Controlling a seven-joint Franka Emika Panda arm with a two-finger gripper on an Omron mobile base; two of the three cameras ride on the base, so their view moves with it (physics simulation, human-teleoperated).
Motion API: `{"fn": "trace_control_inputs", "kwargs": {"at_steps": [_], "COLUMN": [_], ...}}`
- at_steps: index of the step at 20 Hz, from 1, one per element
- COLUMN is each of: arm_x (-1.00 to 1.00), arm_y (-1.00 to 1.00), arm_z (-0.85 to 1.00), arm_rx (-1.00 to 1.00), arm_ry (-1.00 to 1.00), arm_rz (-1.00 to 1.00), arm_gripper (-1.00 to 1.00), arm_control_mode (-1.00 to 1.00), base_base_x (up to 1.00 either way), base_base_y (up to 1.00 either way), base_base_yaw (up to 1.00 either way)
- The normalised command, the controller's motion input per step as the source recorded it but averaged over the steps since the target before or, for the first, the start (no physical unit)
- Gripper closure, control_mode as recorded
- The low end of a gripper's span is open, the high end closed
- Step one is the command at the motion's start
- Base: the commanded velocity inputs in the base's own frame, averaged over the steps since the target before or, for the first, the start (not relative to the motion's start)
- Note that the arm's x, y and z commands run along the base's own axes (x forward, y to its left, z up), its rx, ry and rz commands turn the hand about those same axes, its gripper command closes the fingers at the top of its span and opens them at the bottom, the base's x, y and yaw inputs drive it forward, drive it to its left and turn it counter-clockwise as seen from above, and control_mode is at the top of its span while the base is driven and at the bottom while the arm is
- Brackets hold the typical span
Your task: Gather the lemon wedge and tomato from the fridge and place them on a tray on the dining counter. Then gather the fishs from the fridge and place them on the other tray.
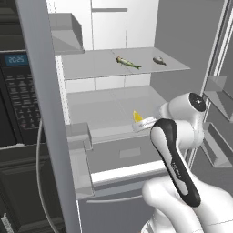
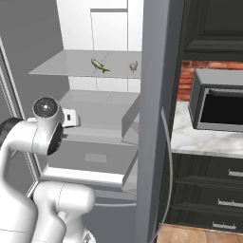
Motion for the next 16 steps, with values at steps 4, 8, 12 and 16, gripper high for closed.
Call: {"fn": "trace_control_inputs", "kwargs": {"at_steps": [4, 8, 12, 16], "arm_x": [-0.02, 0.00, 0.00, 0.00], "arm_y": [0.00, 0.00, 0.00, 0.00], "arm_z": [0.00, 0.00, 0.00, 0.00], "arm_rx": [-0.03, -0.01, 0.00, 0.00], "arm_ry": [0.03, 0.03, 0.00, 0.00], "arm_rz": [0.00, 0.00, 0.00, 0.00], "arm_gripper": [1.00, 1.00, 1.00, 1.00], "arm_control_mode": [-1.00, -1.00, -1.00, -1.00], "base_base_x": [0.00, 0.00, 0.00, 0.00], "base_base_y": [0.00, 0.00, 0.00, 0.00], "base_base_yaw": [0.00, 0.00, 0.00, 0.00]}}
